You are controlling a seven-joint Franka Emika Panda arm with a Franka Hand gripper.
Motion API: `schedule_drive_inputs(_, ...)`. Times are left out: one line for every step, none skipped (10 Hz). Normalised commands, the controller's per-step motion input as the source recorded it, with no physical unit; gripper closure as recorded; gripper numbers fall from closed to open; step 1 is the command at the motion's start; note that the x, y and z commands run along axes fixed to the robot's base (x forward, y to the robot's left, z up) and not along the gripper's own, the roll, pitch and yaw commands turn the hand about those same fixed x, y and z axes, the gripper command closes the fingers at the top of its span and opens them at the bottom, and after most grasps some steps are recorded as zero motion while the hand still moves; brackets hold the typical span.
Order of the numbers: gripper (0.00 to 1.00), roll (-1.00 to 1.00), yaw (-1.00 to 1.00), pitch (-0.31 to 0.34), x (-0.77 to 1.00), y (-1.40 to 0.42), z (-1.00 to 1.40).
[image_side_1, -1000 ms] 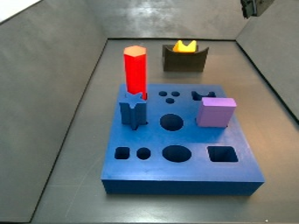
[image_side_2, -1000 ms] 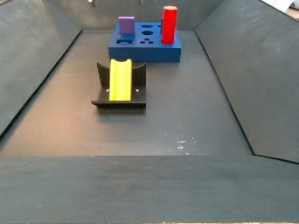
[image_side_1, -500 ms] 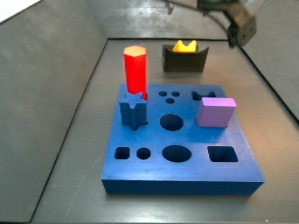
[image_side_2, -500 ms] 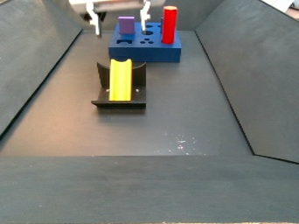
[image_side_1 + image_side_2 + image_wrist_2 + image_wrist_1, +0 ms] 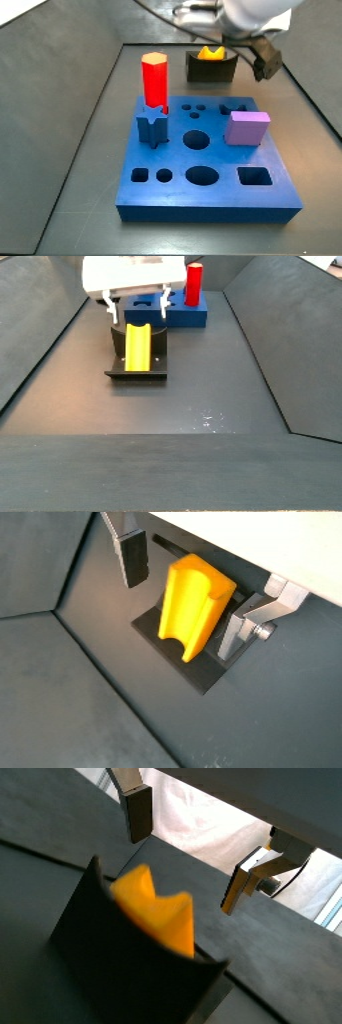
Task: Pick up the arch object. Move up. Place the arch object on the fixture. Regrasp the arch object. Move to above the board. Insert the arch object.
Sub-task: Regrasp the arch object, then move to above the board.
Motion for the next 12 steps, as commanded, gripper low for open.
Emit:
schedule_drive_inputs(0.0,0.08,0.05,-0.091,0.1,0.01,-0.77)
schedule_drive_inputs(0.0,0.07,0.03,-0.089,0.09,0.01,-0.62)
schedule_drive_inputs(0.0,0.07,0.0,-0.078,0.08,0.0,-0.43)
schedule_drive_inputs(0.0,0.07,-0.01,-0.071,0.08,0.0,-0.33)
schedule_drive_inputs(0.0,0.06,-0.01,-0.042,0.04,0.0,-0.19)
schedule_drive_inputs(0.0,0.05,-0.02,-0.045,0.03,0.0,-0.17)
schedule_drive_inputs(0.0,0.05,-0.02,-0.045,0.03,0.0,-0.17)
schedule_drive_inputs(0.0,0.05,-0.02,-0.045,0.03,0.0,-0.17)
schedule_drive_inputs(0.0,0.05,-0.02,-0.044,0.03,0.0,-0.17)
schedule_drive_inputs(1.0,0.0,0.0,0.0,0.0,0.0,0.0)
schedule_drive_inputs(1.0,-0.28,-0.12,-0.013,-0.13,0.23,1.0)
schedule_drive_inputs(1.0,-0.28,-0.12,-0.016,-0.13,0.22,1.0)
